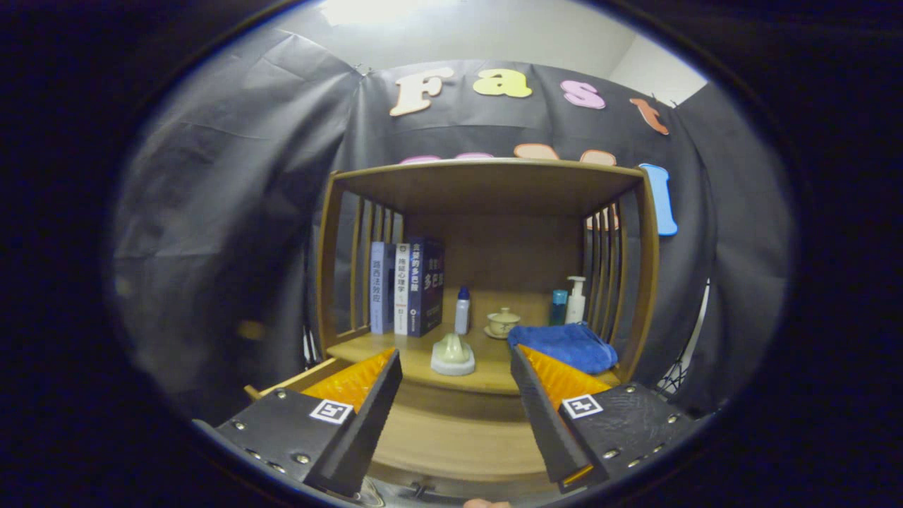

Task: Pull open the drawer, take out the items inside it, and place them on the countertop above the cabinet.

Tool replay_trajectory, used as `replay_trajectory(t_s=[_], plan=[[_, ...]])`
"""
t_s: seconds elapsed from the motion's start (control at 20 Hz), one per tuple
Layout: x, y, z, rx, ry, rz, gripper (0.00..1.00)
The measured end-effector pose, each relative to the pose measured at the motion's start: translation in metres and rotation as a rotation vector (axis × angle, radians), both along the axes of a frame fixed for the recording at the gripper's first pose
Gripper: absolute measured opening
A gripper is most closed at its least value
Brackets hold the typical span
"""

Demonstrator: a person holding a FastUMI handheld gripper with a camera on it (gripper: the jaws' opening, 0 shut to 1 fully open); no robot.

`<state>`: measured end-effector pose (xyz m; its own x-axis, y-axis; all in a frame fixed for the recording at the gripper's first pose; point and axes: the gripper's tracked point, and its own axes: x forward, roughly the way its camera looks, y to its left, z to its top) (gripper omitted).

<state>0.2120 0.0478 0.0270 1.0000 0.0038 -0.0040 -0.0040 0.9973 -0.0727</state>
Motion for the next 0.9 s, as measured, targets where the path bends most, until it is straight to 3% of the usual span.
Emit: replay_trajectory(t_s=[0.4, 0.65, 0.9], plan=[[-0.063, 0.013, -0.058, -0.020, 0.032, -0.028, 0.91], [-0.066, 0.017, -0.099, -0.008, 0.117, -0.035, 0.91], [-0.057, 0.011, -0.120, -0.019, 0.158, -0.070, 0.98]])
